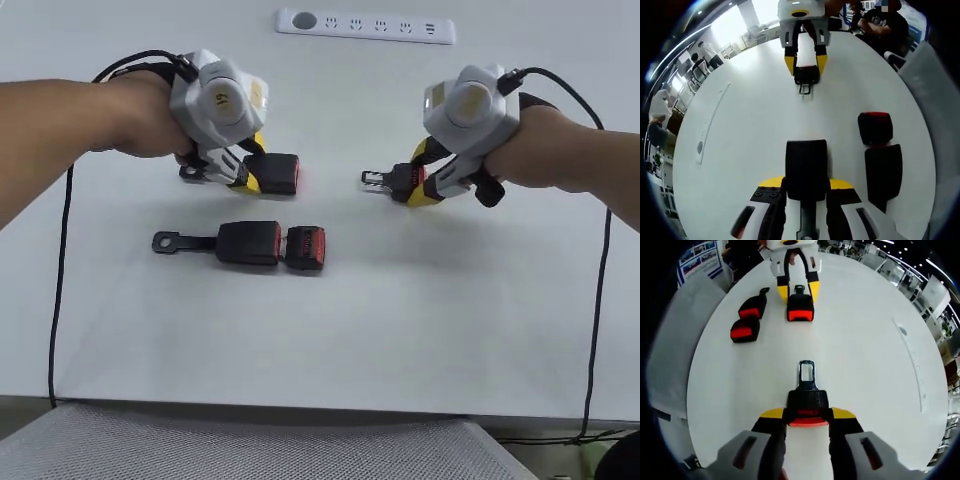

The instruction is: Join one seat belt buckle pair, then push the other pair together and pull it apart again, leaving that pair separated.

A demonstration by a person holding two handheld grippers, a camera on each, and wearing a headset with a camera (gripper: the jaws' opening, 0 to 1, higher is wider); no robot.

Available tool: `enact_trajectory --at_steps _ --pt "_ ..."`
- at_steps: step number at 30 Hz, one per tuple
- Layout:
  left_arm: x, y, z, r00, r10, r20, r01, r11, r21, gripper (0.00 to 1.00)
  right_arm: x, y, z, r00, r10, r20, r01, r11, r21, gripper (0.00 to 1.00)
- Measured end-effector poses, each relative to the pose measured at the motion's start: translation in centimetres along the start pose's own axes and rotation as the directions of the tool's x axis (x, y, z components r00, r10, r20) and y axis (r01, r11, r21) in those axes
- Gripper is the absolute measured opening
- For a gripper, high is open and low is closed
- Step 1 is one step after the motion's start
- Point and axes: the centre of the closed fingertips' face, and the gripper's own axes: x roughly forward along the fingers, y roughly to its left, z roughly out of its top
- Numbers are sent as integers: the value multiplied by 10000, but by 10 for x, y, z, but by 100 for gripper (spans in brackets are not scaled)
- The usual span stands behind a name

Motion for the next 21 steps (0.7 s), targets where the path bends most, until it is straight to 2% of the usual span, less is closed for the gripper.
enact_trajectory --at_steps 3,6,9,13,21 --pt "1 0 -1 9999 74 -74 -74 10000 27 31 1 2 4 9998 -137 -150 136 9999 -47 32" --pt "1 1 -1 10000 89 -38 -89 9999 -115 31 5 10 15 10000 -55 25 56 9999 -159 32" --pt "2 0 -2 9999 135 -81 -137 9997 -179 31 7 11 23 9999 -72 100 74 9998 -192 32" --pt "3 1 -4 9995 239 -198 -241 9997 -97 31 11 9 35 9997 -80 217 82 9999 -97 32" --pt "3 1 -5 9991 390 -177 -394 9990 -206 31 25 7 66 9997 -20 243 30 9990 -447 32"
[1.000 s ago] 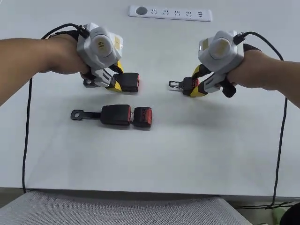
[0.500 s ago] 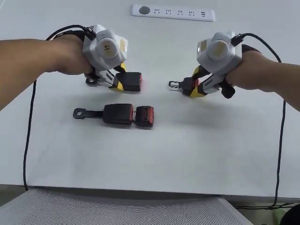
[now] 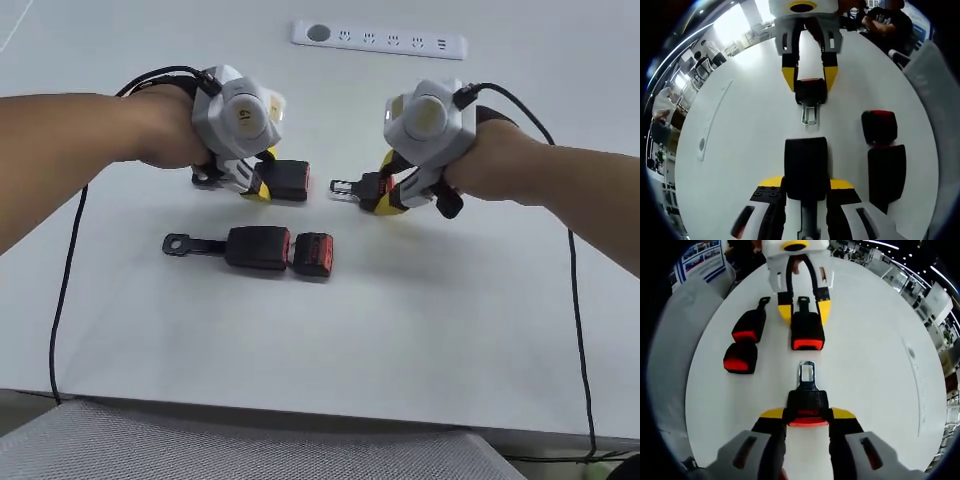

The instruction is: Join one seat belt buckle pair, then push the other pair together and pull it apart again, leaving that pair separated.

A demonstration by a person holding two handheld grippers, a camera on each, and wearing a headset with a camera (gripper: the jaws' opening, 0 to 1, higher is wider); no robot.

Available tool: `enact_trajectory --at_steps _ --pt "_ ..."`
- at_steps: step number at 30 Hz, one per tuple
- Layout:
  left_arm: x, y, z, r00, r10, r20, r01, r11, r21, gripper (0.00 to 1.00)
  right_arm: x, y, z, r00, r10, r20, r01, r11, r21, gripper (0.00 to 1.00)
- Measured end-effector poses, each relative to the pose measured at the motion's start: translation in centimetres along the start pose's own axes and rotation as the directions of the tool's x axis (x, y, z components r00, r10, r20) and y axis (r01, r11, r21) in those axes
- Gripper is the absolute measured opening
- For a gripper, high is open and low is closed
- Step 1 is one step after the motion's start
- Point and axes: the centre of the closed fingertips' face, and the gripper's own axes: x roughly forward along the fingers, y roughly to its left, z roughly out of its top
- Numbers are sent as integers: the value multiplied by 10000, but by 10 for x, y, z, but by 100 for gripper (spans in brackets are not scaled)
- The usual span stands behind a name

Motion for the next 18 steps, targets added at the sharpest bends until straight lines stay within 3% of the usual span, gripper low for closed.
enact_trajectory --at_steps 7,14,18 --pt "1 2 -2 9998 -7 185 8 10000 -49 31 9 3 20 10000 66 9 -65 9999 -148 32" --pt "1 1 -1 9999 -52 145 51 10000 55 31 7 2 17 9999 31 -158 -36 9994 -338 32" --pt "1 0 0 9999 -41 120 40 10000 87 31 6 4 25 10000 -3 38 4 9996 -288 32"
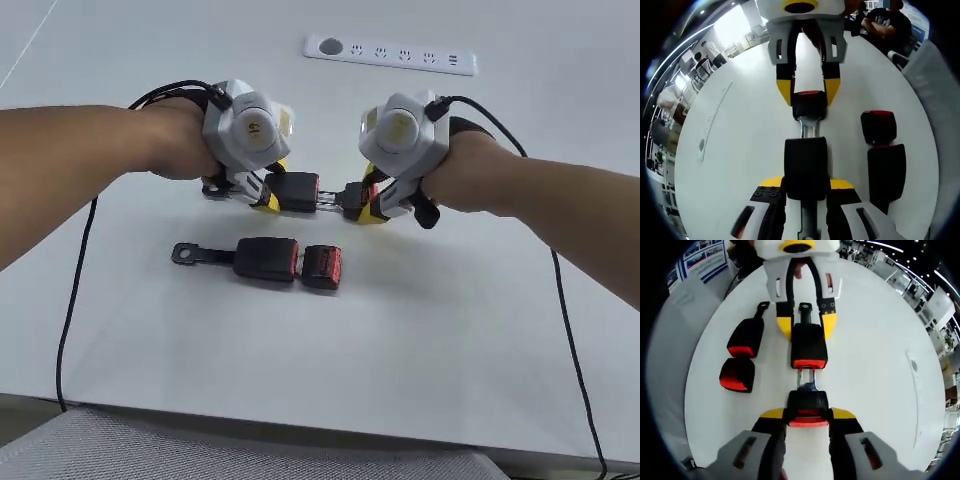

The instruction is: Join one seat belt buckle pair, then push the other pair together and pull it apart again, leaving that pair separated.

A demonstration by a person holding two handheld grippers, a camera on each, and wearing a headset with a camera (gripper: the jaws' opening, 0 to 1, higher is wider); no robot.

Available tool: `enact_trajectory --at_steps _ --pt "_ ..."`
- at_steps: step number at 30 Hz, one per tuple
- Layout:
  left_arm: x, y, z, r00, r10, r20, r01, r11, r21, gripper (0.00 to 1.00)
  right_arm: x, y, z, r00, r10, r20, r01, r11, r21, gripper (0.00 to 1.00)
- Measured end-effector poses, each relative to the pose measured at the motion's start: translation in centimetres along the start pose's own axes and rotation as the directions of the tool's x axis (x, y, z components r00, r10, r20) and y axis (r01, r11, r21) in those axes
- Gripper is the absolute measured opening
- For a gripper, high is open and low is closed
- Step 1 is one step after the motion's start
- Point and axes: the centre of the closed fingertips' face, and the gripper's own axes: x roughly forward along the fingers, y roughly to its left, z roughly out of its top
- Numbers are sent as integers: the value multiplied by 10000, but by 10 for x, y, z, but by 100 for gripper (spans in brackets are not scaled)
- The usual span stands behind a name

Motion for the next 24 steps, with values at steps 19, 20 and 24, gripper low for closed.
enact_trajectory --at_steps 19,20,24 --pt "2 -3 4 9998 -173 41 171 9989 425 30 8 -2 9 9995 -25 321 38 9992 -399 30" --pt "2 -3 4 9998 -166 56 164 9990 408 30 8 -2 10 9995 -42 298 53 9992 -394 30" --pt "2 -3 3 9998 -206 83 204 9995 241 30 11 -6 12 9993 -86 361 96 9995 -289 29"
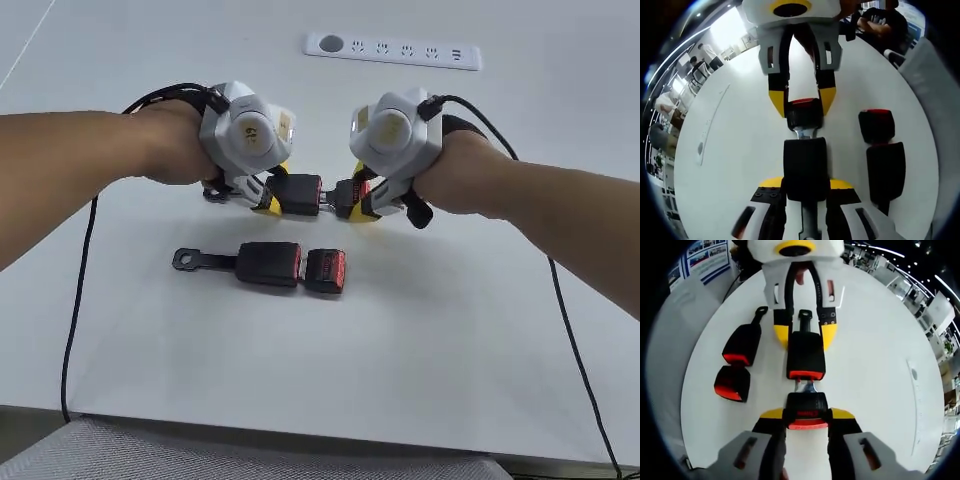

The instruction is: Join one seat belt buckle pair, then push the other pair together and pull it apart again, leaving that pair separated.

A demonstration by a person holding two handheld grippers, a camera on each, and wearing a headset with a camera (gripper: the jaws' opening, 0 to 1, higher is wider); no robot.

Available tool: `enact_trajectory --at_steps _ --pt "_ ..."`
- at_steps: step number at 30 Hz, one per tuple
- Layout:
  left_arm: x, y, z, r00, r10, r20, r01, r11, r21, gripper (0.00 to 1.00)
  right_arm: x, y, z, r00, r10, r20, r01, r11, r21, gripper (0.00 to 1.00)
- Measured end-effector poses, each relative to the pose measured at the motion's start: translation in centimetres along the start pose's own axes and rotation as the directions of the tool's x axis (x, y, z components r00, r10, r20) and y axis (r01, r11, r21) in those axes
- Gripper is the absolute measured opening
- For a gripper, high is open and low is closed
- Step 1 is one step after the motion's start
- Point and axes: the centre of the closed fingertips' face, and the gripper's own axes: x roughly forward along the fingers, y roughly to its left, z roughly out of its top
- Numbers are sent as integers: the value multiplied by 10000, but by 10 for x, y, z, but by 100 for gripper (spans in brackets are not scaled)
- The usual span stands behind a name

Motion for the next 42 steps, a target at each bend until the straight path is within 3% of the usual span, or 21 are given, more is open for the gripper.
enact_trajectory --at_steps 5,19,36,42 --pt "0 -1 1 10000 23 -21 -23 10000 35 30 4 2 10 9999 -78 99 77 9999 77 29" --pt "-1 -1 0 9997 35 -241 -37 9999 -97 31 1 3 10 9997 -132 186 132 9999 -47 30" --pt "1 2 -6 9995 70 -309 -77 9997 -215 31 -3 -1 -3 9999 -119 90 120 9999 -69 32" --pt "0 1 -5 9996 51 -286 -56 9998 -175 32 -12 1 -22 9999 -134 -99 135 9999 78 32"
